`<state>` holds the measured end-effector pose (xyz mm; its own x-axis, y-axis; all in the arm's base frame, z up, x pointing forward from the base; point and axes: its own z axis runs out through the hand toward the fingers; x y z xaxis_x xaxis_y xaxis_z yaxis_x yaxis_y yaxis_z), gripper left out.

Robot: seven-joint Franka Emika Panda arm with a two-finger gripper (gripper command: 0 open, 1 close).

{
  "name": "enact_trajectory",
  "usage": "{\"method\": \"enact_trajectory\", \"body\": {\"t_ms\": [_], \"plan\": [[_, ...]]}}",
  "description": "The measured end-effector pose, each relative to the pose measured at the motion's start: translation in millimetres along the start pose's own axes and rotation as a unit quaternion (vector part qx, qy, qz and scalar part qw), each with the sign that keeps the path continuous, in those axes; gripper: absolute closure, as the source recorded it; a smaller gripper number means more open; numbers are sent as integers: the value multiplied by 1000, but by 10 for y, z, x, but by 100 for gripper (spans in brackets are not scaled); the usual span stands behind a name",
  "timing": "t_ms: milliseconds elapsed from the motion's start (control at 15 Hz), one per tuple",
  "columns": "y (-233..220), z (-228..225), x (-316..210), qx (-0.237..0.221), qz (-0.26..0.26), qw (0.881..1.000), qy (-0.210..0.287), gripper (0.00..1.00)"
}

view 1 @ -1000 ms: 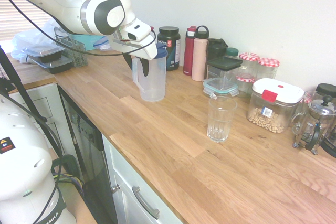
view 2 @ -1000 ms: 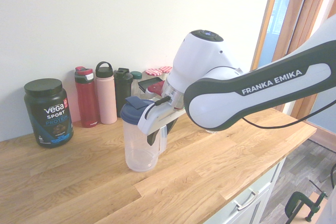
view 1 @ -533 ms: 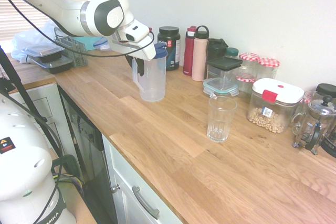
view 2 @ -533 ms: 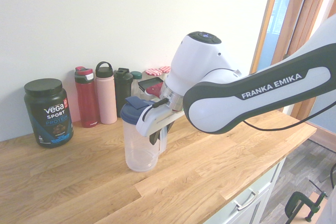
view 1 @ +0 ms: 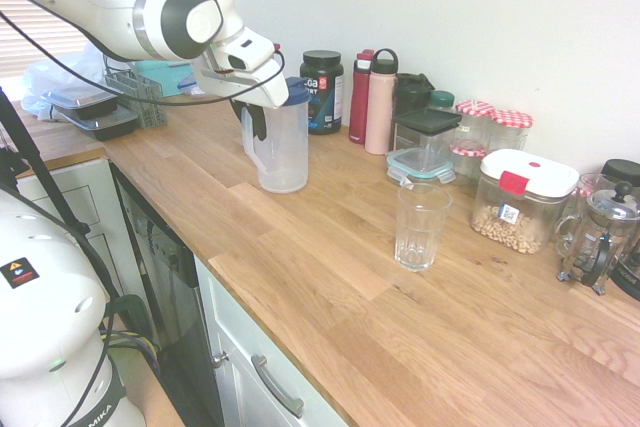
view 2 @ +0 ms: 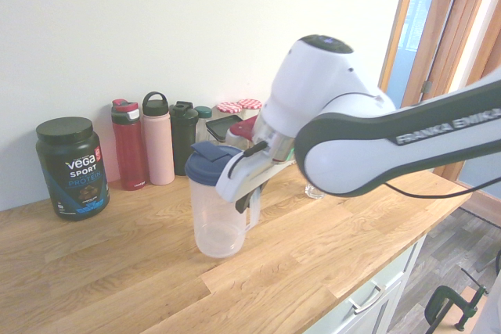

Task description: Pour me some water

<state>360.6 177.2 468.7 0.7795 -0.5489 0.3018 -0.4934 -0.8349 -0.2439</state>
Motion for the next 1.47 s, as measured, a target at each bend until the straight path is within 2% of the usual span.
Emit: {"method": "enact_trajectory", "body": {"t_ms": [200,333,467,600,800,933,1067,1200,1333,1467], "plan": [[413,-463,-9,-8,-31,999,-5,100],[856,-662,122,-22,-57,998,-5,100],[1342,-838,287,-10,-77,997,-12,100],[1923,-1091,451,2,-84,996,-27,100],[3064,-1377,469,24,-107,992,-63,100],[3742,-1524,436,30,-120,990,-61,100],[4200,-1646,548,21,-117,992,-49,100],[4333,-1632,839,3,-105,993,-49,100],[4232,-1519,1242,-26,-101,993,-59,100],[4013,-1508,1643,-77,-110,989,-70,100]]}}
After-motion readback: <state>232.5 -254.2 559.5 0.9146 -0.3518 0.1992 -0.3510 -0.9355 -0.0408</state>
